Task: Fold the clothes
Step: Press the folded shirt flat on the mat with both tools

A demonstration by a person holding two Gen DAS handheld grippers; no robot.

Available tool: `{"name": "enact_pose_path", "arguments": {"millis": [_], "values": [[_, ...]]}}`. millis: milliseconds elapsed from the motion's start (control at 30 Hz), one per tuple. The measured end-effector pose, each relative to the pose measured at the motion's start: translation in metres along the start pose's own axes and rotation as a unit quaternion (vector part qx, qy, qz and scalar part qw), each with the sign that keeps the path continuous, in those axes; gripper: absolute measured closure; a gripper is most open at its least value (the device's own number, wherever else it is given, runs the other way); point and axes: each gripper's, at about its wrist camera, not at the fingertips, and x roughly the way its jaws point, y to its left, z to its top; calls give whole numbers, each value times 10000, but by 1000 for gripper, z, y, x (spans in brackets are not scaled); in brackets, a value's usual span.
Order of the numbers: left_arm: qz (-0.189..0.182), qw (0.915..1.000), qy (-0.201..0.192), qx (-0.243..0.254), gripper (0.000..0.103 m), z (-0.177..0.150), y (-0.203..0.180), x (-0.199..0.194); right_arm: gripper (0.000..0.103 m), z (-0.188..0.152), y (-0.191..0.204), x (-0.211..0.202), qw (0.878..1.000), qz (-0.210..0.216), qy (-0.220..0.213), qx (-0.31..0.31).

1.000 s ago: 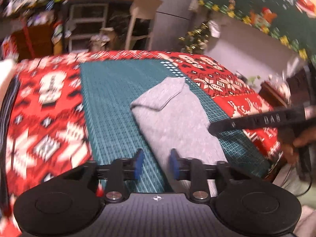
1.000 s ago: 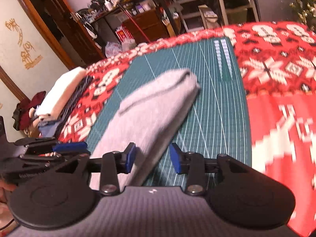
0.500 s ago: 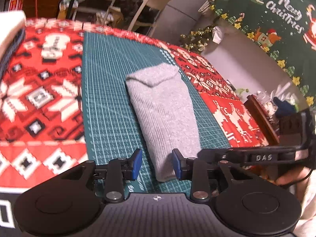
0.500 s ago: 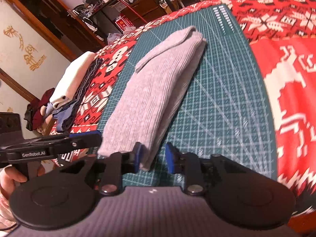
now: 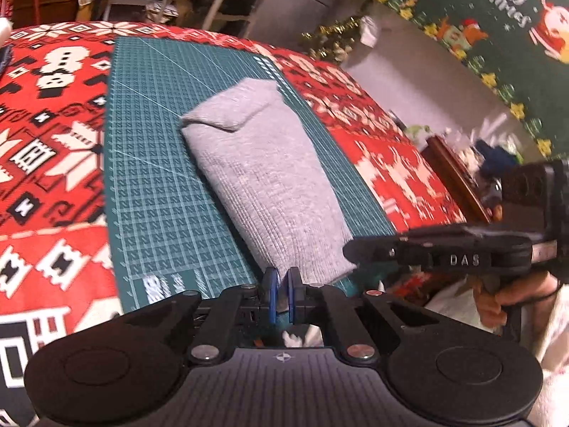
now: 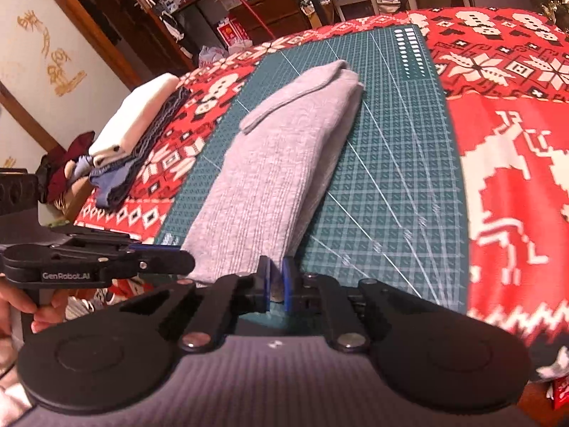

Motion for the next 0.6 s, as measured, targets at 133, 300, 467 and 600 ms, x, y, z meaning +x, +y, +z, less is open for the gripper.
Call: {"name": "enact_pose_path", "arguments": {"millis": [133,300,467,600], "values": [[367,9988,-215,221,83,-1,-9,-15,88,-3,-3,-15,9997,-190,-148,-87],[530,9943,-810,436,74,15,-18,-30,88,9,6,-24,9971,-195,-654,-324],[494,9904,-947,875,98,27,-34,-9,88,20,34,-6,9887,-595,-811,-1115],[588,9896,-502,1215,102,23,-42,19,94,18,46,12,9855,-539,-570,-1501]]}}
